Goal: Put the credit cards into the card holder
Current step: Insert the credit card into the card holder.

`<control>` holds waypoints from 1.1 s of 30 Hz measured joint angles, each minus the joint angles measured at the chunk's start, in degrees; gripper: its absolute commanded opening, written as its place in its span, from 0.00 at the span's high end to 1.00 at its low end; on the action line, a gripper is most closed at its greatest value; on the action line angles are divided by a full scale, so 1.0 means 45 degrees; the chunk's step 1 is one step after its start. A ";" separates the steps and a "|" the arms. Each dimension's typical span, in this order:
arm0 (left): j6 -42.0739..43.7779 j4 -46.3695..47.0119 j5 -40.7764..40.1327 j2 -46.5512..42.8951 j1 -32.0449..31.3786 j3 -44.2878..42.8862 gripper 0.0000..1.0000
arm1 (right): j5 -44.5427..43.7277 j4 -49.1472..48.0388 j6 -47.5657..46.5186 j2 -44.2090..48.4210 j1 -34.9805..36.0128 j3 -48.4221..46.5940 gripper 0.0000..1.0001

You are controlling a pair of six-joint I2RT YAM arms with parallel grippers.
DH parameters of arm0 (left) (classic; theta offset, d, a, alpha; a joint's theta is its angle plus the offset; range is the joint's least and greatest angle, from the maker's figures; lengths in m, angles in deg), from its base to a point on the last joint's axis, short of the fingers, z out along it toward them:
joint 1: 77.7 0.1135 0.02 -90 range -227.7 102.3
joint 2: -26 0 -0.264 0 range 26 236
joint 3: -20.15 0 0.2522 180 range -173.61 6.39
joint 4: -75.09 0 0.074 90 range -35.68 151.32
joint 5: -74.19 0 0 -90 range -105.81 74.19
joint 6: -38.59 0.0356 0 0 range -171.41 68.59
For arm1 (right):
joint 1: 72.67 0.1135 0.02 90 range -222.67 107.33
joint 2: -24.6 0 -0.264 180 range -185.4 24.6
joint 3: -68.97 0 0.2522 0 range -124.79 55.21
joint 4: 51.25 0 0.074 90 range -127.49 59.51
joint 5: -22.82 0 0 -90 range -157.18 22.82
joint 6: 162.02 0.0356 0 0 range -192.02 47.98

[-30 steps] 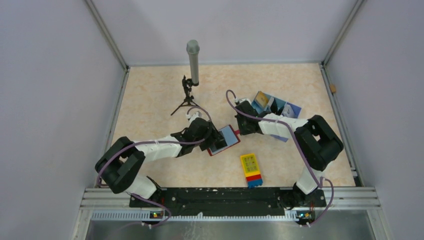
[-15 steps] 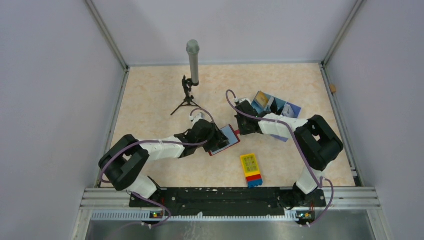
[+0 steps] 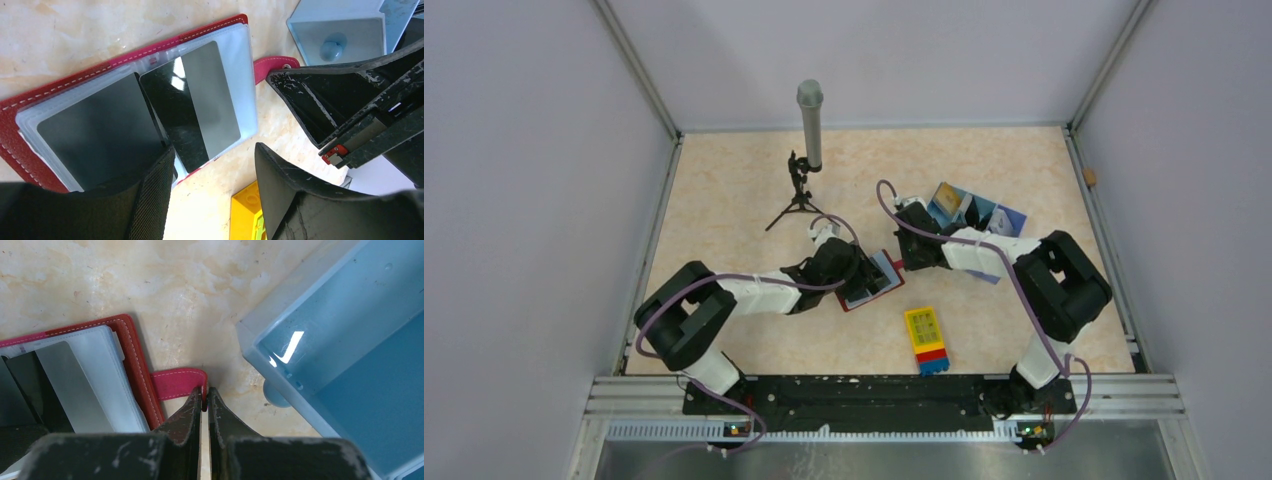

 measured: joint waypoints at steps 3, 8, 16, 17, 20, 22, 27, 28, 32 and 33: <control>0.0151 0.0151 -0.0175 0.0199 -0.0010 -0.0068 0.39 | 0.0010 -0.0053 0.0039 0.0044 0.0000 0.0083 1.00; 0.0447 0.0219 -0.0495 0.0228 -0.0049 -0.0097 0.39 | 0.0015 -0.0053 0.0097 0.0068 0.0000 0.0117 1.00; 0.0913 0.0418 -0.0729 0.0539 -0.0049 -0.0335 0.40 | 0.0024 -0.0146 0.0141 0.0151 0.0000 0.0243 1.00; 0.0957 0.0466 -0.0738 0.0588 -0.0049 -0.0369 0.40 | 0.0029 -0.0151 0.0165 0.0151 0.0000 0.0243 1.00; 0.1073 0.0597 -0.0748 0.0782 -0.0049 -0.0520 0.41 | 0.0024 -0.0146 0.0189 0.0151 0.0000 0.0243 1.00; 0.1122 0.0627 -0.0753 0.0874 -0.0049 -0.0627 0.41 | 0.0029 -0.0146 0.0199 0.0151 0.0000 0.0243 1.00; 0.1394 0.0486 -0.0763 0.1093 -0.0044 -0.0981 0.41 | 0.0034 -0.0131 0.0228 0.0257 0.0000 0.0345 1.00; 0.1438 0.0471 -0.0772 0.1137 -0.0044 -0.1078 0.41 | 0.0039 -0.0107 0.0238 0.0316 0.0000 0.0408 1.00; 0.1637 0.0466 -0.0797 0.1370 -0.0044 -0.1438 0.41 | 0.0063 0.0087 0.0316 0.0510 0.0000 0.0539 1.00; 0.1715 0.0466 -0.0797 0.1443 -0.0044 -0.1525 0.40 | 0.0068 0.0117 0.0330 0.0559 0.0000 0.0588 1.00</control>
